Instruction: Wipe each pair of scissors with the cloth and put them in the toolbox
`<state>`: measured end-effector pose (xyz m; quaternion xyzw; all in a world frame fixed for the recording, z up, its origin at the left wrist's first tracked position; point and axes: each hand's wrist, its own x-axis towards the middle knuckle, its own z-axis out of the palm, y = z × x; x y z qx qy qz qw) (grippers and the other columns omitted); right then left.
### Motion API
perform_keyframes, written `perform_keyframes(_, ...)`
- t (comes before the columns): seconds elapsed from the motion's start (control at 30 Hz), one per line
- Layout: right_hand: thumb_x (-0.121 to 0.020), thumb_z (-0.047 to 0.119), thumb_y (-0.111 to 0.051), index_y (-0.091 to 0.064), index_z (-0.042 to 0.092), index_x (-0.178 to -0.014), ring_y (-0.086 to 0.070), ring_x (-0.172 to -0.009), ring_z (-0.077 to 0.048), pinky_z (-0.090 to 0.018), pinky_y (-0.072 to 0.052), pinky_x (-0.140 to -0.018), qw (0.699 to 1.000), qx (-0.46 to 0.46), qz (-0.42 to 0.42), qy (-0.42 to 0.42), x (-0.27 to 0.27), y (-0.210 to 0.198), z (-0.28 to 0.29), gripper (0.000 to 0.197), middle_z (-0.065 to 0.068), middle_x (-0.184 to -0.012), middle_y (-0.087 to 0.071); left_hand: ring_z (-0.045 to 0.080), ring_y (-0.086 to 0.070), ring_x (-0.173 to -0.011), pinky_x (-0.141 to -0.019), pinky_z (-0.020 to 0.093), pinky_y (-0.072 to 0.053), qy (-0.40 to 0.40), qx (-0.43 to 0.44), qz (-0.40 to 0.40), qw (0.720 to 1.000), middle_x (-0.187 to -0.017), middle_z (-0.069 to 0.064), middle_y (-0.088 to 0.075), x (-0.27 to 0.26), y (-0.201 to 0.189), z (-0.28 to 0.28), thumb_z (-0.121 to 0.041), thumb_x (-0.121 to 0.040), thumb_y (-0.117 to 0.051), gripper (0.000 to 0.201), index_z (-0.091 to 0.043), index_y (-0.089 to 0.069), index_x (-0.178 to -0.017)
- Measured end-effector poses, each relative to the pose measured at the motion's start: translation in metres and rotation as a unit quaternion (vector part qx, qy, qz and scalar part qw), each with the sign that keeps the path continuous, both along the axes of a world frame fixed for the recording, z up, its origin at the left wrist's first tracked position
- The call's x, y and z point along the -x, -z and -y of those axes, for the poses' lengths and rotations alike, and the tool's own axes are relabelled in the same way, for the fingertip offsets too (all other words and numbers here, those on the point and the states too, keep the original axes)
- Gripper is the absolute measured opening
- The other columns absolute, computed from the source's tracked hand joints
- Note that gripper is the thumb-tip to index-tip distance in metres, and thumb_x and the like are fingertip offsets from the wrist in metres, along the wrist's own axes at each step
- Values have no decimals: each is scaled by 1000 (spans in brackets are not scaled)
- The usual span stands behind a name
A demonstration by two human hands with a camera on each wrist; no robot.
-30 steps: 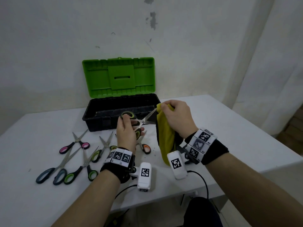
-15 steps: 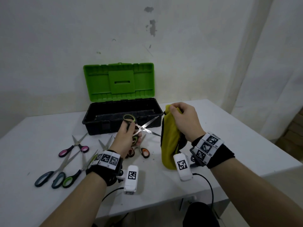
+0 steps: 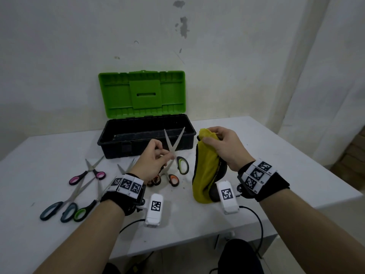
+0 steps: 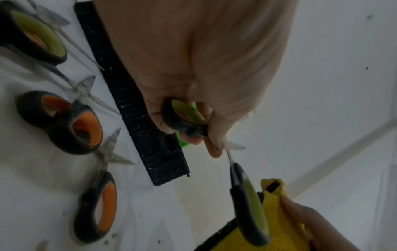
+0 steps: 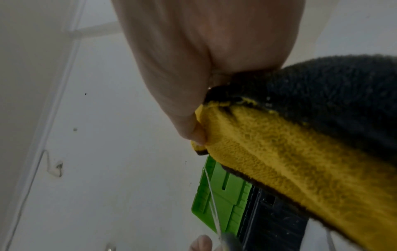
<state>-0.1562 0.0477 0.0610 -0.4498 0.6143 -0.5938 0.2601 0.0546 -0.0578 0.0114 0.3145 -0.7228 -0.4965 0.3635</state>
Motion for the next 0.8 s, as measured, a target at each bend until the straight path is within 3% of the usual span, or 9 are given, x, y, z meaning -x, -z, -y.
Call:
perform_keyframes(0.17,-93,26,-62,-66,18,-111,-67,-95,-16,-32,-57,-83,991,-36,-114,-52,2,9,-1,20,-1,-102,-70,8,-63,-79,-78,24,-48,2,-2,29,1000,-89,-4,-75,3,3,0,-18,-93,-68,24,-18,-52,-111)
perform_keyframes(0.27,-94,25,-60,-64,20,-110,-65,-94,-12,-34,-56,-85,980,-53,-184,-56,-1,16,-1,17,3,-101,-68,2,-64,-80,-82,24,-49,6,9,49,999,-84,-10,-74,4,5,-1,-21,-94,-66,15,-31,-59,-102)
perform_keyframes(0.33,-92,27,-62,-63,24,-108,-63,-94,-12,-36,-54,-86,970,-61,-226,-62,-3,23,-1,16,5,-100,-67,0,-63,-75,-76,22,-48,1,5,53,999,-81,-10,-73,5,6,-3,-24,-92,-70,13,-32,-61,-97)
perform_keyframes(0.43,-91,31,-63,-58,31,-108,-62,-88,-13,-36,-53,-81,959,-65,-269,-65,-6,31,-3,18,4,-96,-66,4,-59,-66,-63,22,-45,0,-8,58,998,-73,-10,-70,6,5,-3,-25,-87,-75,17,-21,-64,-99)
perform_keyframes(0.6,-92,27,-62,-59,27,-107,-58,-73,-12,-29,-48,-68,937,-19,-345,-43,-15,34,-6,16,4,-85,-65,22,-55,-70,-56,27,-43,24,-35,60,997,-84,12,-74,6,2,-3,-22,-86,-76,23,-13,-62,-103)
perform_keyframes(0.7,-92,23,-61,-62,21,-107,-59,-84,-10,-28,-47,-76,924,17,-379,-42,-20,37,-3,14,6,-94,-66,21,-56,-68,-57,27,-42,35,-35,68,996,-82,7,-77,6,1,-4,-22,-87,-75,21,-14,-61,-102)
perform_keyframes(0.8,-94,23,-58,-64,23,-106,-60,-93,-14,-35,-51,-82,905,41,-419,-59,-25,41,1,13,5,-103,-64,15,-55,-62,-59,28,-41,25,-30,74,997,-77,2,-76,7,2,-5,-23,-85,-77,23,-13,-61,-99)
